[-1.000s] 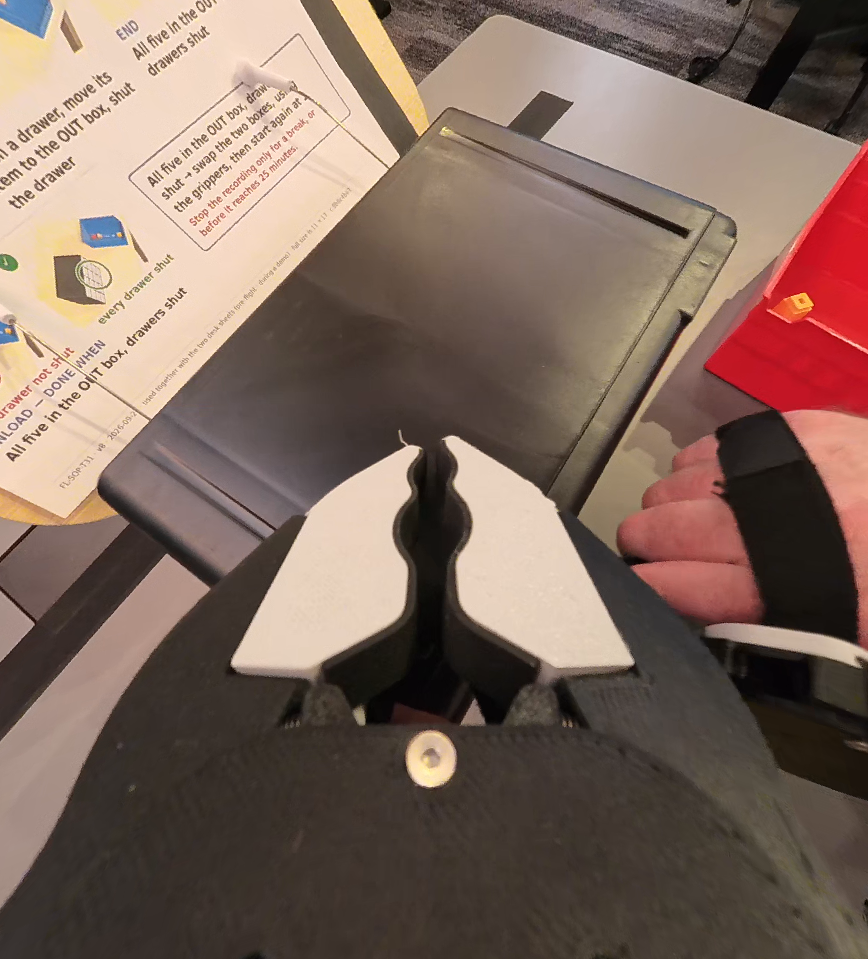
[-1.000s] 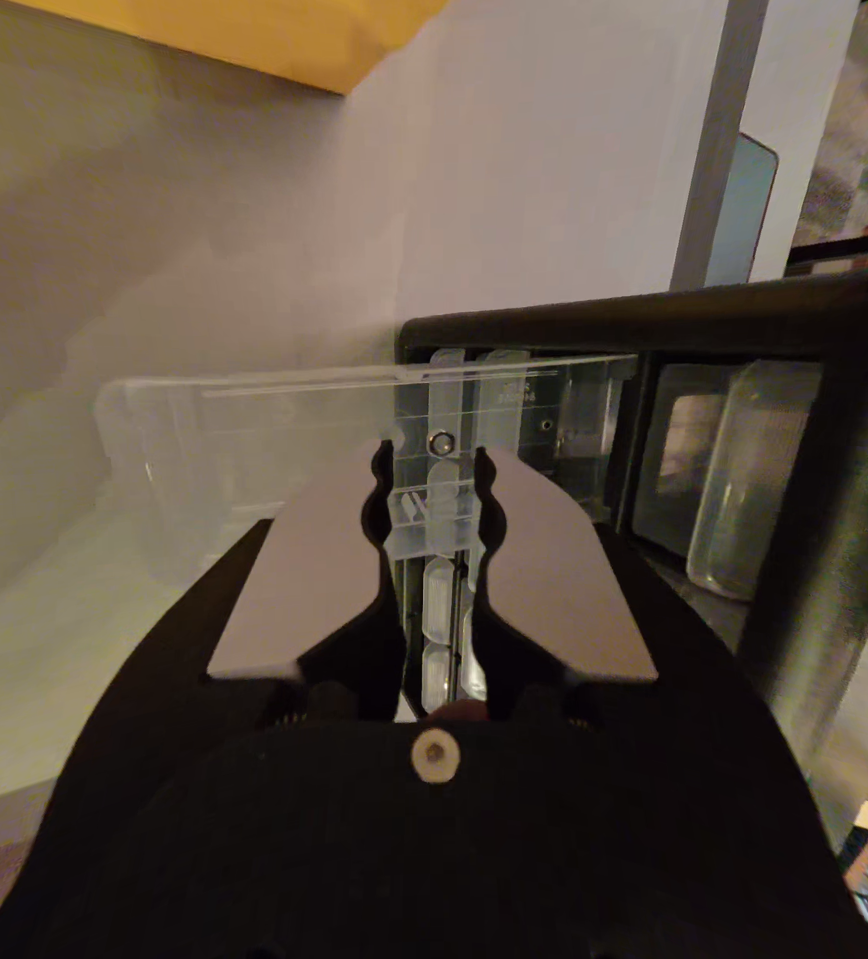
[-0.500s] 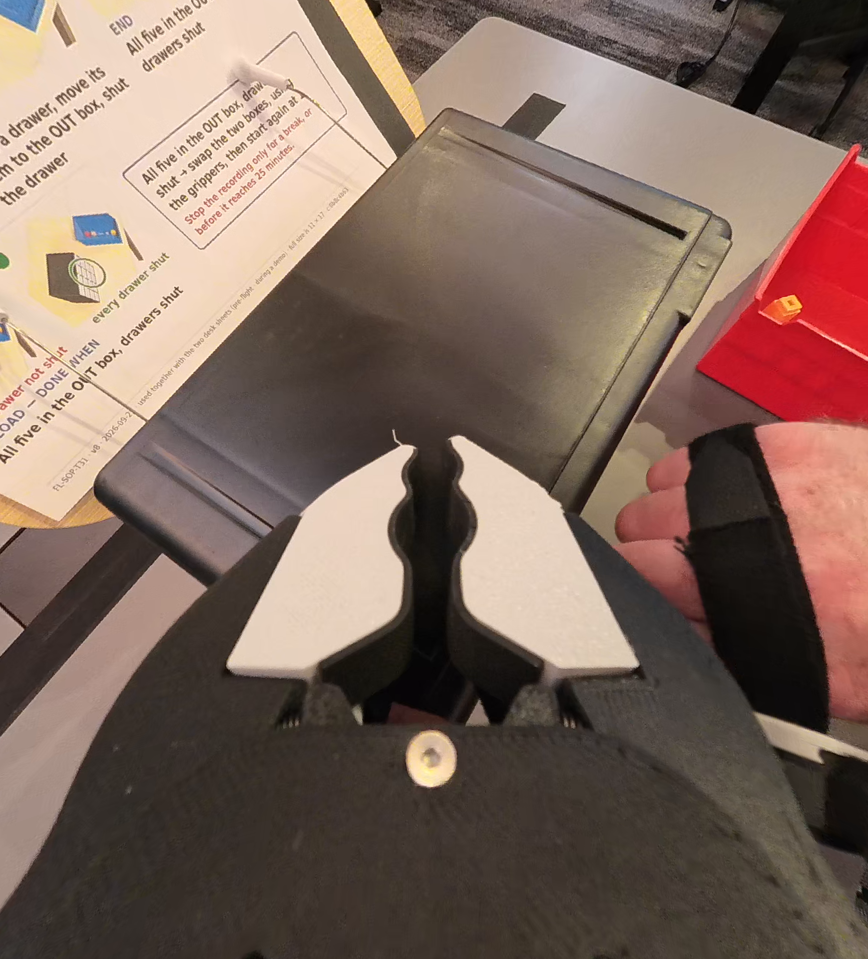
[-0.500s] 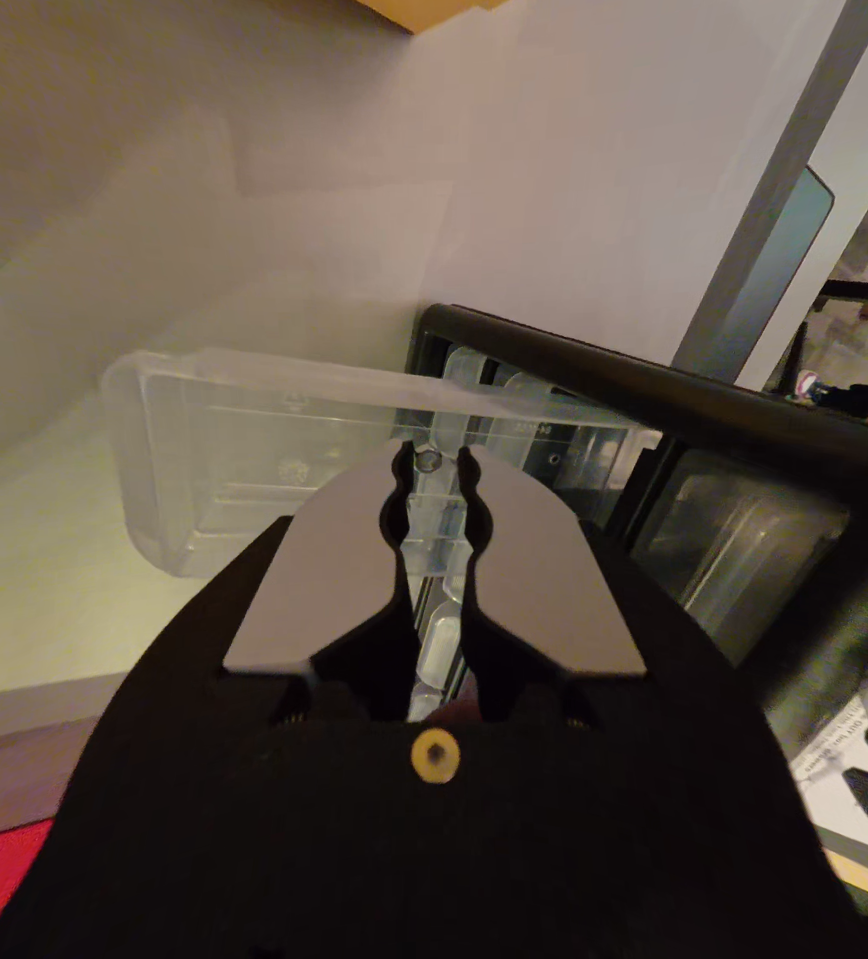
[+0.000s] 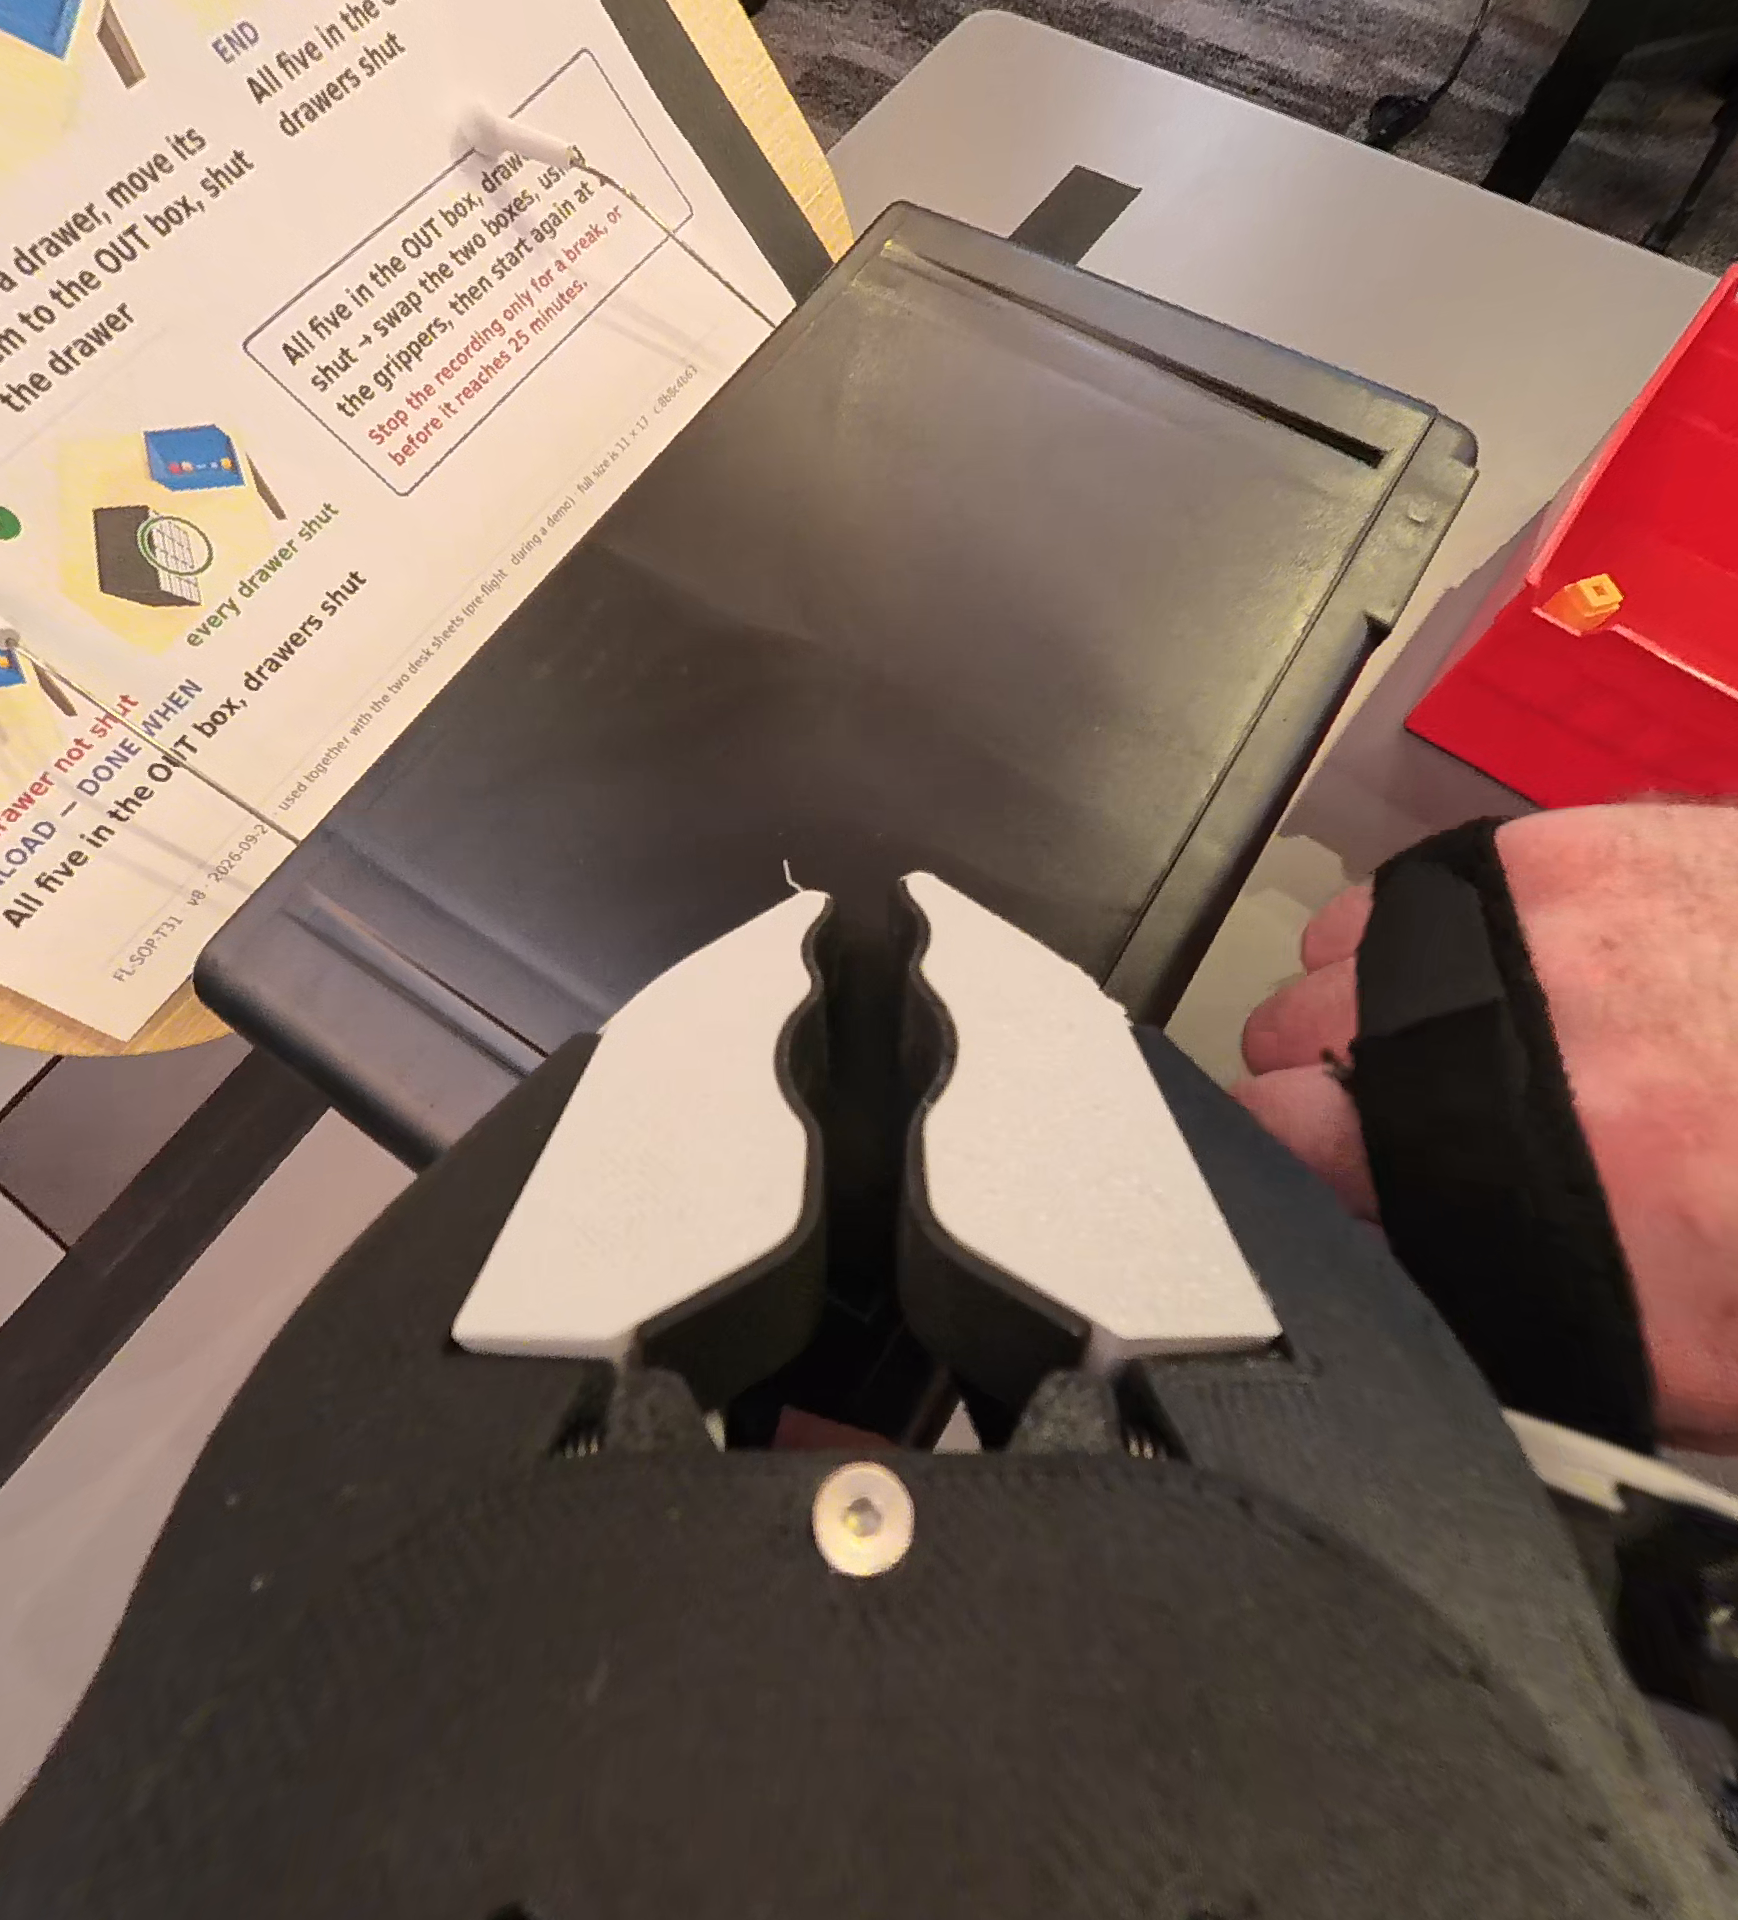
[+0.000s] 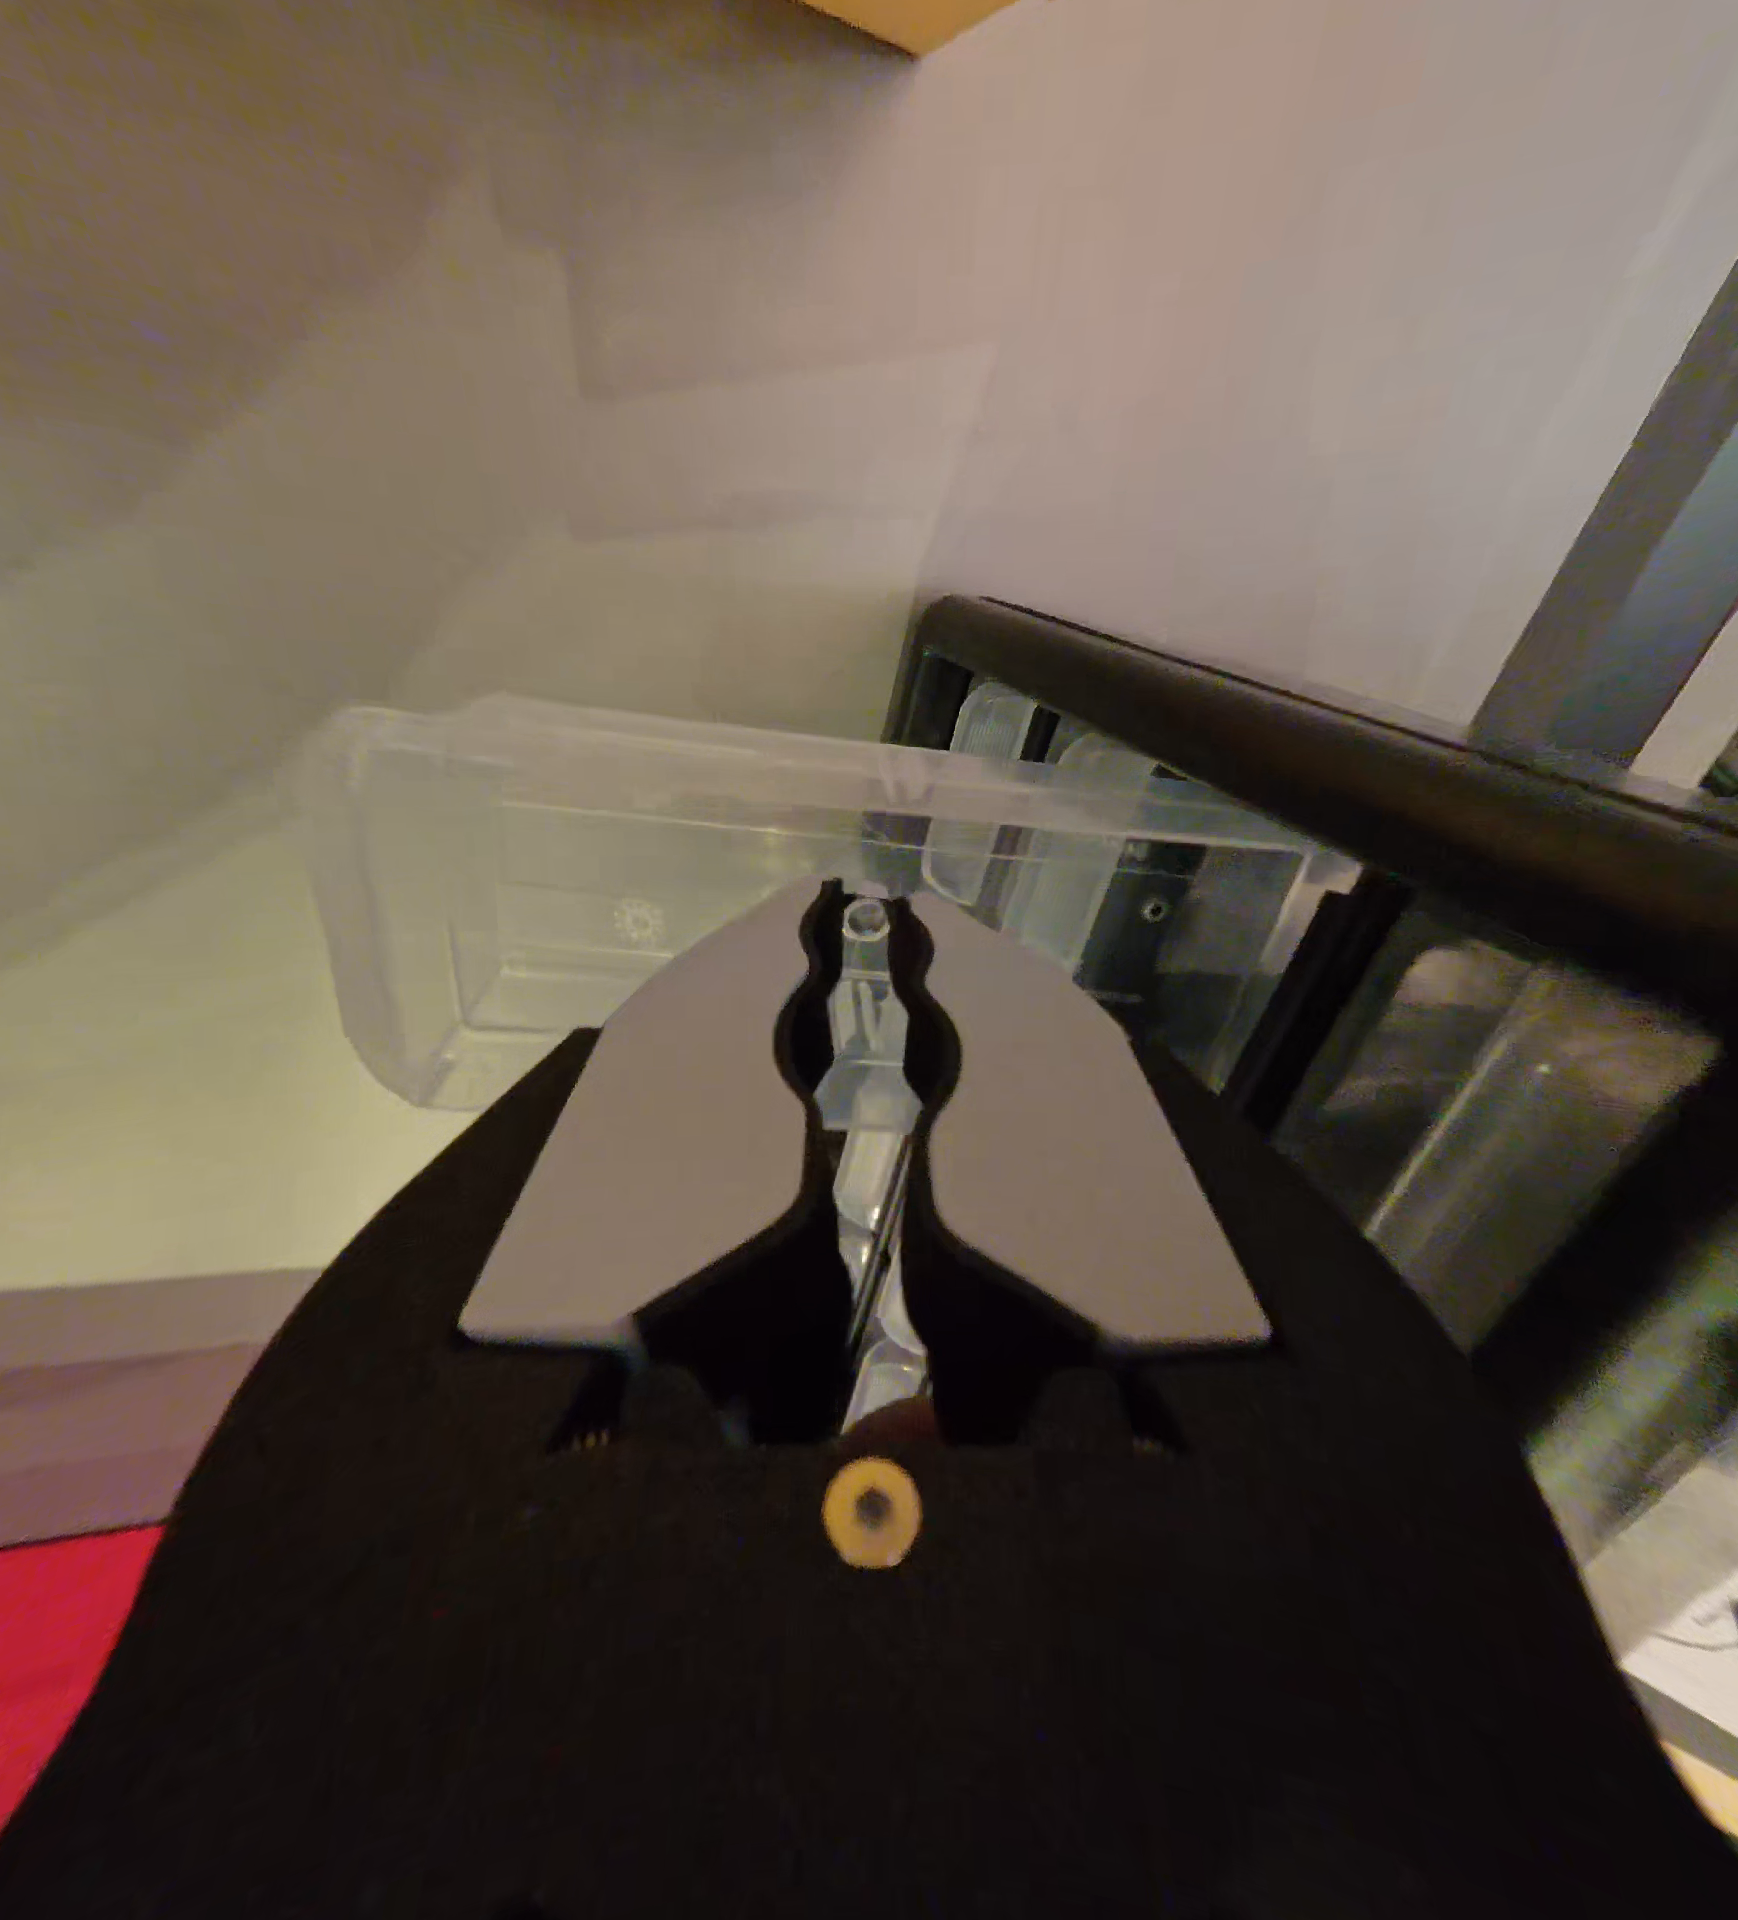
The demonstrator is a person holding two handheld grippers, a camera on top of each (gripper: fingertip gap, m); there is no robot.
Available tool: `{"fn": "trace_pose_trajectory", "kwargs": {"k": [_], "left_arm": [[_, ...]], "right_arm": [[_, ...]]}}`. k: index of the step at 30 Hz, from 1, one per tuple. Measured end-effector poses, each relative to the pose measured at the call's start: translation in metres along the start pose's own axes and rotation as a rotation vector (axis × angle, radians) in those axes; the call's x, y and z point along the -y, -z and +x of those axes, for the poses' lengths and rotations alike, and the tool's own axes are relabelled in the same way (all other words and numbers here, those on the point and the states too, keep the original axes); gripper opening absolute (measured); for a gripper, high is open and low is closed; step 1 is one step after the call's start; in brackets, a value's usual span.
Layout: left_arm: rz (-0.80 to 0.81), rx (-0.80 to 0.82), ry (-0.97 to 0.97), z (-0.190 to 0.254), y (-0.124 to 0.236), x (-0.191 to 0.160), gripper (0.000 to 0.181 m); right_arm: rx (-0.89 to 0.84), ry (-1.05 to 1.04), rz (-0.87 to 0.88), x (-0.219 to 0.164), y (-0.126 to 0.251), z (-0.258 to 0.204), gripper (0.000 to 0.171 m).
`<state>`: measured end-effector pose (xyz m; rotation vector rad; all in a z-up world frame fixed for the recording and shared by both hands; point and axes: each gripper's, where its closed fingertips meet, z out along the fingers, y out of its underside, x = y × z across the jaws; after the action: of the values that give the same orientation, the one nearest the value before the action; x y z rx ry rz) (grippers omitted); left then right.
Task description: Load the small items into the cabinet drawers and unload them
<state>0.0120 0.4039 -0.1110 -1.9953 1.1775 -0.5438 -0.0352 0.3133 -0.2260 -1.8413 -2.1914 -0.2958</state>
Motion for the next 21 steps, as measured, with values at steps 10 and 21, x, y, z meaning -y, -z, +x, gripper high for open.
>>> {"fn": "trace_pose_trajectory", "kwargs": {"k": [10,21], "left_arm": [[0.005,0.009,-0.003,0.0,0.0,0.0,0.009],[0.003,0.005,0.002,0.0,0.0,0.0,0.008]], "right_arm": [[-0.142,-0.09,0.133,-0.037,0.079,-0.01,0.007],[-0.079,-0.595,-0.093,-0.263,0.112,-0.183,0.007]]}}
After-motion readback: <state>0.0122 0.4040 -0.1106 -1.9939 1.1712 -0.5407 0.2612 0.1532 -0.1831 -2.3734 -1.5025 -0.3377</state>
